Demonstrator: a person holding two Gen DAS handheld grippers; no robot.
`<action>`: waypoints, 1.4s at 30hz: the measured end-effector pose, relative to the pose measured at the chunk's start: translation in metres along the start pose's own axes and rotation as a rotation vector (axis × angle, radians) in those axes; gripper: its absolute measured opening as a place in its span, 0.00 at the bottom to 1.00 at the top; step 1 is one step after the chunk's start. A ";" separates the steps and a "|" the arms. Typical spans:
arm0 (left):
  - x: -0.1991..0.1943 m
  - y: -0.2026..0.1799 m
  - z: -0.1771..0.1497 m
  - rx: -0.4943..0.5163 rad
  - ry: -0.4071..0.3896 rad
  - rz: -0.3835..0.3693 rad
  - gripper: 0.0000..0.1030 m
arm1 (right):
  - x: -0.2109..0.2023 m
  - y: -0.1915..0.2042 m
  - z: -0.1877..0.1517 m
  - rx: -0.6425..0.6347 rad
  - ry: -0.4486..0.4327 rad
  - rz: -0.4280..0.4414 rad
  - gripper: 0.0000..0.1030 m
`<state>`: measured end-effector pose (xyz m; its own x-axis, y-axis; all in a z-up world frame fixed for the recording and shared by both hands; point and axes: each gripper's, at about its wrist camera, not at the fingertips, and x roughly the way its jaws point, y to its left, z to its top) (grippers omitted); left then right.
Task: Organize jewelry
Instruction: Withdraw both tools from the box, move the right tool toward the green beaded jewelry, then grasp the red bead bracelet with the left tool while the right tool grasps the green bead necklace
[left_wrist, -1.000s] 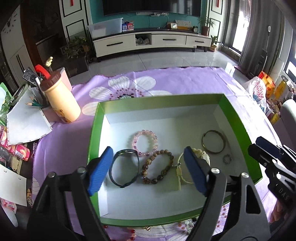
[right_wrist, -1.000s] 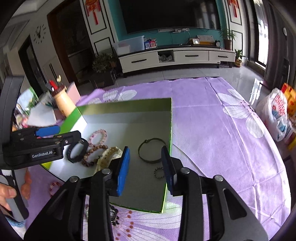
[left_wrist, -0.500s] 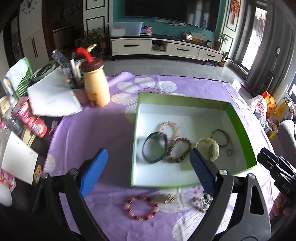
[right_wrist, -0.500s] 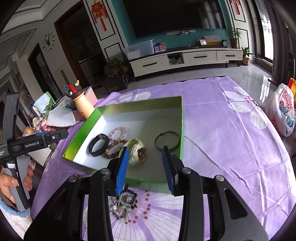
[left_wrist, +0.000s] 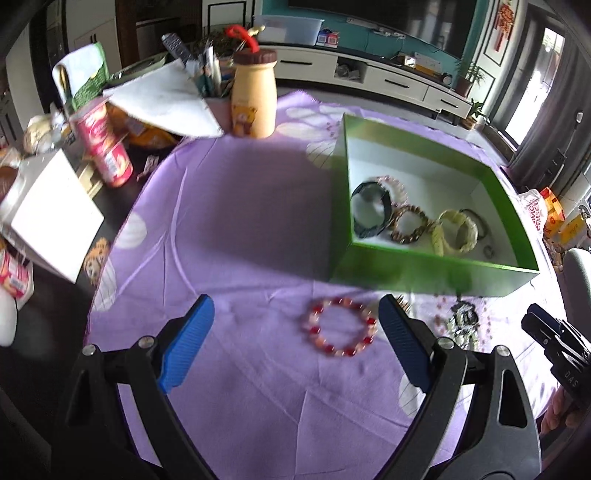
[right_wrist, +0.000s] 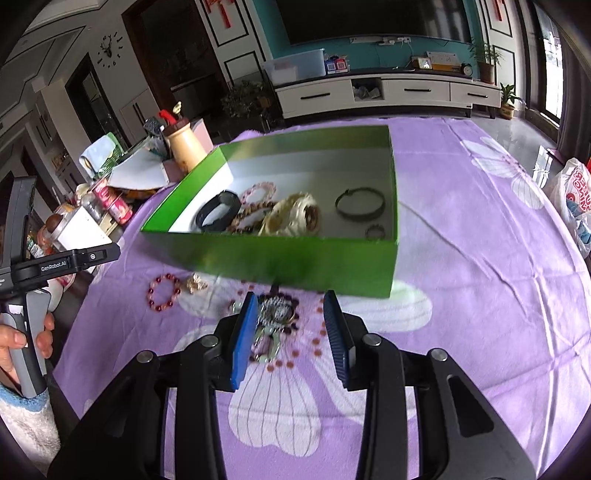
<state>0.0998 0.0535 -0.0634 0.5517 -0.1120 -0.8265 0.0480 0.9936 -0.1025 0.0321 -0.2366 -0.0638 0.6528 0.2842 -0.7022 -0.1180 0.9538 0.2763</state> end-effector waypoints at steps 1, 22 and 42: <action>0.002 0.000 -0.002 -0.003 0.007 0.003 0.89 | 0.001 0.002 -0.004 0.000 0.008 0.007 0.36; 0.048 -0.007 -0.026 0.032 0.032 0.099 0.60 | 0.048 0.024 -0.031 -0.075 0.101 -0.045 0.35; 0.050 -0.022 -0.037 0.079 0.040 -0.036 0.07 | 0.052 0.038 -0.036 -0.125 0.089 -0.033 0.08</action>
<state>0.0954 0.0254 -0.1231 0.5144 -0.1470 -0.8449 0.1339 0.9869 -0.0902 0.0349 -0.1818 -0.1130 0.5899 0.2552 -0.7661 -0.1937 0.9658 0.1725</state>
